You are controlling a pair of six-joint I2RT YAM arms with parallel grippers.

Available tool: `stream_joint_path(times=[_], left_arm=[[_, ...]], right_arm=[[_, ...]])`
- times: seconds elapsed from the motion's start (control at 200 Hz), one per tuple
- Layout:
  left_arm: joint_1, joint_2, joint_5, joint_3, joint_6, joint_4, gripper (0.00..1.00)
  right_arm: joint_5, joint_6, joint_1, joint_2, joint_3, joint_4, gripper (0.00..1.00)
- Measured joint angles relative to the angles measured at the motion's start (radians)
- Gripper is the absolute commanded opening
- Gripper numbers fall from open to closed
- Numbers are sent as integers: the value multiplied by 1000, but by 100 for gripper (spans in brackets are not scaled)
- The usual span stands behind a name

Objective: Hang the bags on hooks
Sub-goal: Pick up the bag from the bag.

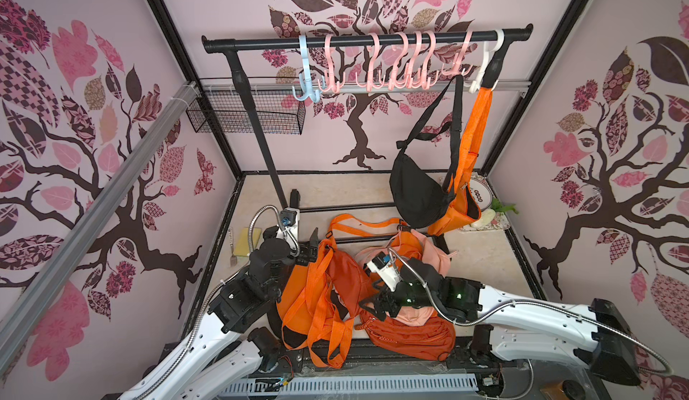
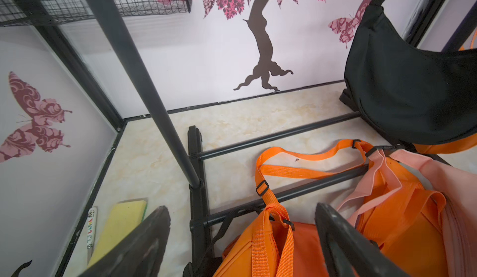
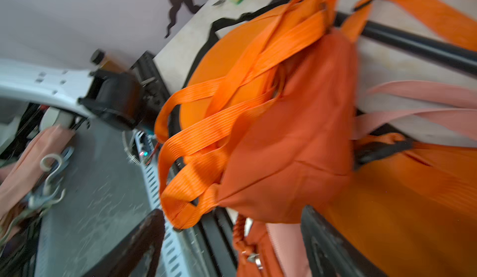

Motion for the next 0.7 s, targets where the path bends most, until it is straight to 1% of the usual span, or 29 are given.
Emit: stream_joint_path(times=[0.07,0.135,0.255,0.315,0.44,0.58,0.64,0.7], left_arm=[[0,-8,-36,0,-1,2,90],[0,-20,-71,-2,-3,4,90],[0,-61,-132,-23,-5,17,90],[0,-84,-154,-36,-5,26,90],[0,-111,-182,-43,-4,46,90],[0,-95,-191,-43,-4,54,90],[0,-89,-191,-43,-4,54,90],[0,-88,-191,-43,-4,54,90]], right_arm=[[11,-11,66,38,20,11,80],[18,-28,118,109,54,20,75],[21,-37,172,241,102,41,71],[23,-30,182,285,106,54,71],[67,-1,183,367,114,55,78],[121,31,183,462,156,48,78],[129,46,183,497,179,51,73],[134,56,183,529,199,63,64]])
